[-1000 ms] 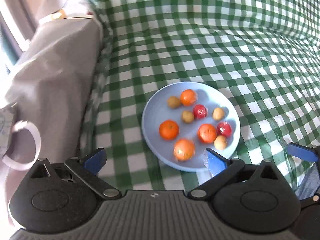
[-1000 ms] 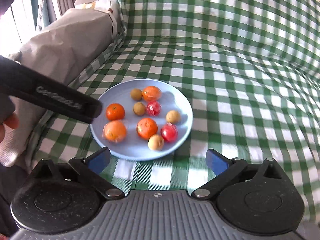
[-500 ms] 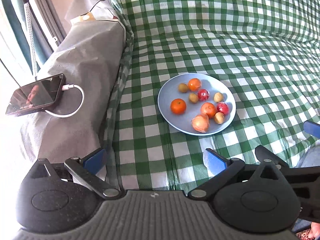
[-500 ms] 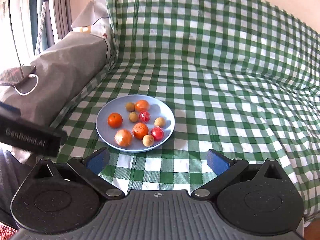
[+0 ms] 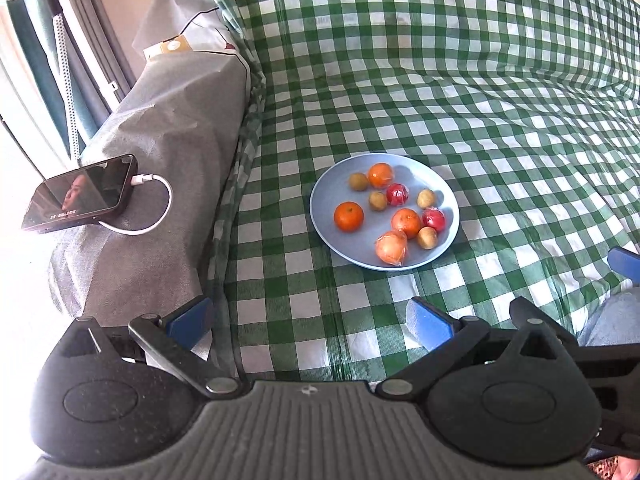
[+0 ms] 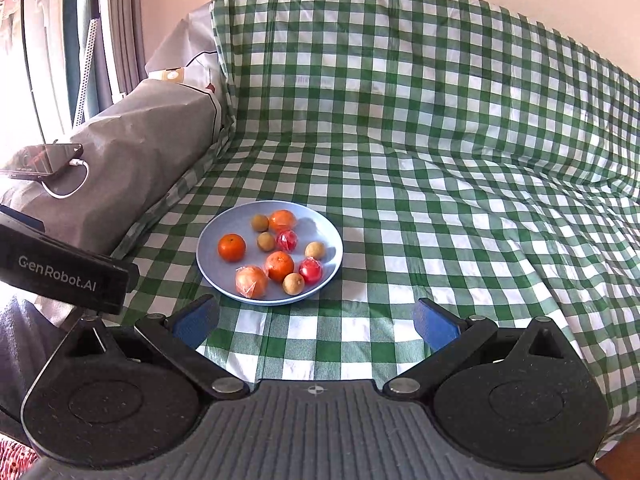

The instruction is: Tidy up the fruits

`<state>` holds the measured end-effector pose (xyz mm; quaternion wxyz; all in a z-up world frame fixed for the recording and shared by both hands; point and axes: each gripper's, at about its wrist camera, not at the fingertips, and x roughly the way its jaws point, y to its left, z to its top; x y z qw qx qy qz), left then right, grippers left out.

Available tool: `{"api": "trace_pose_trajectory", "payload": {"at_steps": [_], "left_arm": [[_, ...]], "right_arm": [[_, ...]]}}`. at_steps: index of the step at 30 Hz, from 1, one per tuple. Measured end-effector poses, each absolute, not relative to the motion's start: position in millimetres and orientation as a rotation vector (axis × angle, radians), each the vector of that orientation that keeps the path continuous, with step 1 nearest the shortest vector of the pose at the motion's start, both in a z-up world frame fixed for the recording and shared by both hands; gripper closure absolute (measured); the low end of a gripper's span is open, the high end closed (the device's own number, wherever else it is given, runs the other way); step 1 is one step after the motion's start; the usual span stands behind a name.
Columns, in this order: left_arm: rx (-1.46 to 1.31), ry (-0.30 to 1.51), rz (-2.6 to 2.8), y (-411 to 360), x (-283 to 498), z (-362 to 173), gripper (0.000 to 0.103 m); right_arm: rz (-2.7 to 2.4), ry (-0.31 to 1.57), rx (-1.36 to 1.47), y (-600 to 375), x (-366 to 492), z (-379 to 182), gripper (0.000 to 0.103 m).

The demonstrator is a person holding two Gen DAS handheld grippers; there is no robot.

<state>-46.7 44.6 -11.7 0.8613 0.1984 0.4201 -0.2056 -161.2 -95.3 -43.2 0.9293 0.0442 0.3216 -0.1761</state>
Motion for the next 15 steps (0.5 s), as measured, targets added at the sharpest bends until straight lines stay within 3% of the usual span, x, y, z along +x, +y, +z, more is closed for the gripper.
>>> {"api": "trace_pose_trajectory", "payload": {"at_steps": [15], "left_arm": [[0.436, 0.886, -0.429, 43.3, -48.2, -14.2, 0.0]], "right_arm": [[-0.36, 0.651, 0.089, -94.4, -164.7, -41.6, 0.001]]}}
